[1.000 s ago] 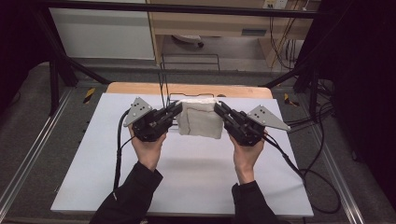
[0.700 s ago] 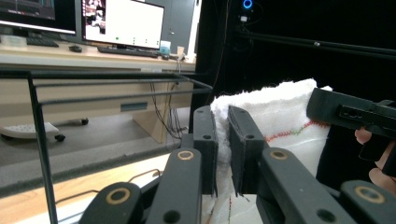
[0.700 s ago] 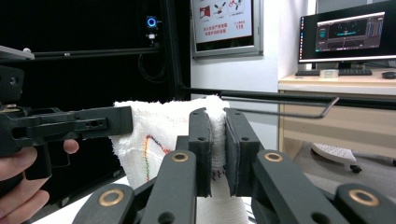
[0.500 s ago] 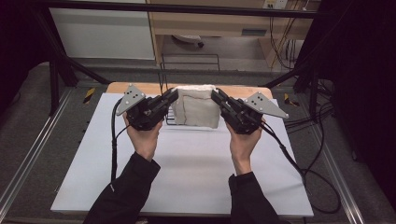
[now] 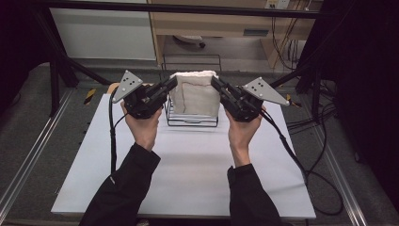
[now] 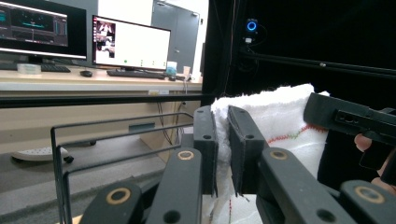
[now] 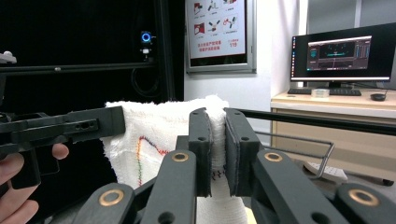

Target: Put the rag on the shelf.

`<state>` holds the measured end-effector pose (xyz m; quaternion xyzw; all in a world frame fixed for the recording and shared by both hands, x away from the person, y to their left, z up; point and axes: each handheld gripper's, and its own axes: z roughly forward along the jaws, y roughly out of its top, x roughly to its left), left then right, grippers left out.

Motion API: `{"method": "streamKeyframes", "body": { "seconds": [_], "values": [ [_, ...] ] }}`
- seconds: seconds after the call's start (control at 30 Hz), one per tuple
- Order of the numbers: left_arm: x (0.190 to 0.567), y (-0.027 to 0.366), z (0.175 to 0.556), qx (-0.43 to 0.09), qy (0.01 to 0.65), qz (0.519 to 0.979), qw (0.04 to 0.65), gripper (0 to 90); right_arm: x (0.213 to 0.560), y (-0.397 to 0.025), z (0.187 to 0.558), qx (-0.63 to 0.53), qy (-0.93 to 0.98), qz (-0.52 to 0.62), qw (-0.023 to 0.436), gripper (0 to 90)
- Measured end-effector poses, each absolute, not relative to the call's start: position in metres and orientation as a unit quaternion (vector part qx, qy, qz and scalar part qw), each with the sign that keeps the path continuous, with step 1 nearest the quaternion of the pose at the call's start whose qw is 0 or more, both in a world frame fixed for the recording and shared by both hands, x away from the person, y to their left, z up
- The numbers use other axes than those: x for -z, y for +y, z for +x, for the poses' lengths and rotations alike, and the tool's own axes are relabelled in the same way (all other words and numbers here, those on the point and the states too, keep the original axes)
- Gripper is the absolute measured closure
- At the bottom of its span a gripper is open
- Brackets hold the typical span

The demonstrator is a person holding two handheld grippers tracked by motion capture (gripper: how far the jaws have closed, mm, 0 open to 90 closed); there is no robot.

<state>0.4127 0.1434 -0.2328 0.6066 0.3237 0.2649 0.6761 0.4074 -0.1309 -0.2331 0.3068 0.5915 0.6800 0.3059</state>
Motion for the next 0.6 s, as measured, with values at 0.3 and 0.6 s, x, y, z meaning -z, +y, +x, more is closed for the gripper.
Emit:
{"method": "streamKeyframes", "body": {
  "seconds": [0.3,0.6],
  "values": [
    [0.222,0.147,0.428,-0.267,0.329,0.602,0.677,82.1,0.224,-0.125,0.421,-0.682,0.587,0.309,0.307,82.6],
    [0.209,0.150,0.438,-0.277,0.325,0.601,0.675,82.2,0.211,-0.121,0.436,-0.683,0.583,0.310,0.312,82.6]
  ]
}}
